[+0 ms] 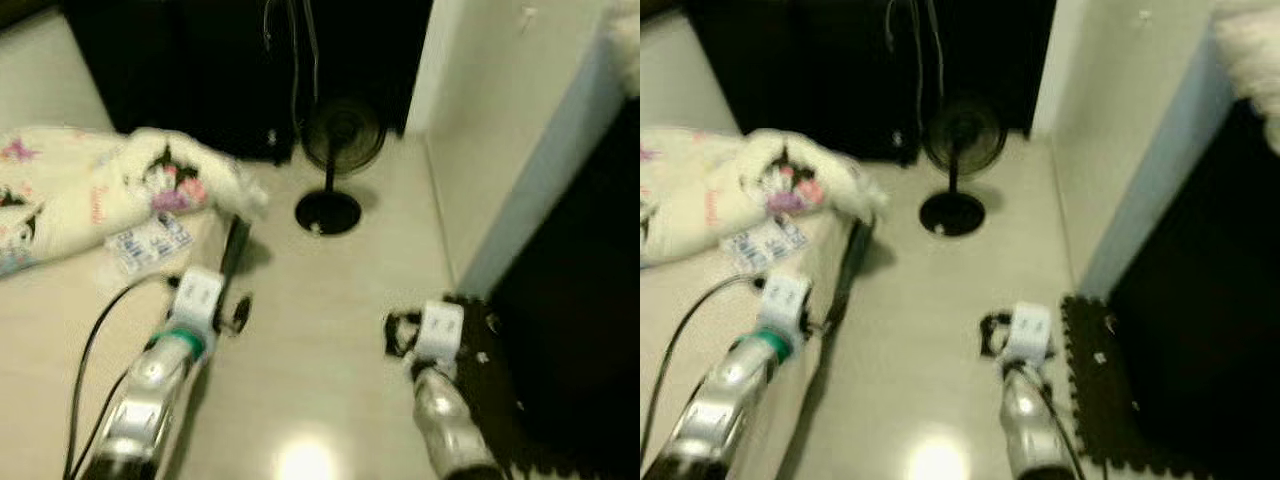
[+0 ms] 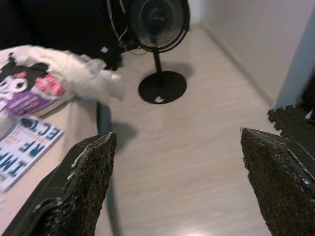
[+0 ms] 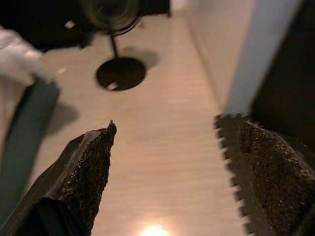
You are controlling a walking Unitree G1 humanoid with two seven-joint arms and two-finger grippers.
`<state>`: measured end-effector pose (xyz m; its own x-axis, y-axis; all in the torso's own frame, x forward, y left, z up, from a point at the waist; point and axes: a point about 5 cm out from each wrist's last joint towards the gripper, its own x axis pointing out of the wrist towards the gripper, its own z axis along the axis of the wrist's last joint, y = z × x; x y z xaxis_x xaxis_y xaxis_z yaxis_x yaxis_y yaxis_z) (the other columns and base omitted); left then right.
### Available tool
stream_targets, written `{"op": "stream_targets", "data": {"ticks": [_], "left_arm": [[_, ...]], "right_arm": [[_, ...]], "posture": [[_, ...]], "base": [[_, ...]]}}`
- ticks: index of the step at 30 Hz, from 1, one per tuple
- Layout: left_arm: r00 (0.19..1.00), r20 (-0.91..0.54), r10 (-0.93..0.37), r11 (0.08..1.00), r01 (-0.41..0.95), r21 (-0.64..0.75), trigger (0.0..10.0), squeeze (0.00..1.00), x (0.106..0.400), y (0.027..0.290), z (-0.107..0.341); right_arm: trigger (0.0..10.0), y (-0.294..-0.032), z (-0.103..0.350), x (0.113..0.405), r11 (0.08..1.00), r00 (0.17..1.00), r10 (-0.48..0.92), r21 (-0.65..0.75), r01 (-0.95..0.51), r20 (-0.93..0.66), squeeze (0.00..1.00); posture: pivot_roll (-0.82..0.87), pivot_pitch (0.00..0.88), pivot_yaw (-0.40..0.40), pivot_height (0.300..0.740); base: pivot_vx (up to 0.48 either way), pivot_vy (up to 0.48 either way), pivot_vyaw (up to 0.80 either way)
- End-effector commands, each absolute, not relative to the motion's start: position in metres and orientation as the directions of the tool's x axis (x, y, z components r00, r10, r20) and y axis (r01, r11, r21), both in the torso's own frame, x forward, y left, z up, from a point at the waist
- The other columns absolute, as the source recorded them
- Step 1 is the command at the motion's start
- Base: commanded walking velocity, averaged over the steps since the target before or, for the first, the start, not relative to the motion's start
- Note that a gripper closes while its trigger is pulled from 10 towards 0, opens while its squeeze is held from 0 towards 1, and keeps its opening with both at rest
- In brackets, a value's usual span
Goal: Clean up the room
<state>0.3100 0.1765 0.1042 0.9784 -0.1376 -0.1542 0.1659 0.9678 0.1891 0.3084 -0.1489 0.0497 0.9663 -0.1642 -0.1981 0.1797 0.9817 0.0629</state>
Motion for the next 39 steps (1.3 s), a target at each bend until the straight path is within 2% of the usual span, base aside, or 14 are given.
{"op": "stream_targets", "data": {"ticks": [1,9,16,27,28,29,30,32,33,35,36,39], "left_arm": [[0.977,-0.183,-0.109,0.969,0.145,0.199,10.0,0.00,0.310,0.181,0.098],[0.977,-0.200,-0.072,0.972,0.113,0.205,10.0,0.00,0.309,0.187,0.094],[0.974,-0.222,-0.053,0.977,0.097,0.192,10.0,0.00,0.307,0.190,0.089],[0.975,-0.214,-0.061,0.974,0.105,0.201,10.0,0.00,0.307,0.188,0.090],[0.978,-0.201,-0.064,0.973,0.106,0.206,10.0,0.00,0.312,0.187,0.095],[0.978,-0.201,-0.064,0.973,0.106,0.206,10.0,0.00,0.312,0.187,0.095],[0.983,-0.175,-0.062,0.969,0.101,0.225,10.0,0.00,0.321,0.189,0.108],[0.984,-0.166,-0.062,0.965,0.101,0.242,10.0,0.00,0.325,0.192,0.115],[0.984,-0.166,-0.062,0.965,0.101,0.242,10.0,0.00,0.325,0.192,0.115],[0.984,-0.160,-0.077,0.958,0.118,0.262,10.0,0.00,0.326,0.191,0.120],[0.984,-0.160,-0.077,0.958,0.118,0.262,10.0,0.00,0.326,0.191,0.120],[0.986,-0.153,-0.072,0.951,0.114,0.287,10.0,0.00,0.323,0.196,0.125]], "right_arm": [[10.0,-0.146,0.046,0.306,0.981,0.964,-0.160,0.073,0.179,-0.212,0.00],[10.0,-0.150,0.050,0.310,0.985,0.968,-0.148,0.059,0.163,-0.205,0.00],[10.0,-0.149,0.054,0.315,0.988,0.971,-0.132,0.051,0.145,-0.201,0.00],[10.0,-0.144,0.070,0.327,0.993,0.983,-0.087,0.061,0.098,-0.161,0.00],[10.0,-0.138,0.088,0.338,0.997,0.993,-0.036,0.063,0.043,-0.114,0.00],[10.0,-0.138,0.088,0.338,0.997,0.993,-0.036,0.063,0.043,-0.114,0.00],[10.0,-0.116,0.141,0.360,0.993,0.995,0.096,0.072,-0.097,0.009,0.00],[10.0,-0.098,0.181,0.369,0.978,0.978,0.186,0.080,-0.194,0.097,0.00],[10.0,-0.098,0.181,0.369,0.978,0.978,0.186,0.080,-0.194,0.097,0.00],[10.0,-0.077,0.228,0.373,0.952,0.931,0.299,0.002,-0.306,0.209,0.00],[10.0,-0.077,0.228,0.373,0.952,0.931,0.299,0.002,-0.306,0.209,0.00],[10.0,-0.043,0.292,0.365,0.891,0.819,0.452,-0.131,-0.436,0.353,0.00]], "posture": [[0.15,0.000,0.078,0.740],[0.16,0.000,0.058,0.740],[0.16,0.000,0.050,0.740],[0.16,0.000,0.046,0.740],[0.16,0.000,0.037,0.740],[0.16,0.000,0.037,0.740],[0.17,0.001,0.042,0.740],[0.17,0.007,0.046,0.740],[0.17,0.007,0.046,0.740],[0.18,0.039,0.030,0.740],[0.18,0.039,0.030,0.740],[0.19,0.066,0.023,0.740]], "base": [[0.000,0.000,0.00],[0.000,0.000,0.00],[0.000,0.420,0.00],[0.000,0.000,0.00],[0.000,0.000,0.00],[0.000,0.000,0.00],[0.000,0.000,0.00],[0.000,0.000,0.00],[0.000,0.000,0.00],[0.000,0.000,0.00],[0.000,0.000,0.00],[0.000,0.000,0.00]]}}
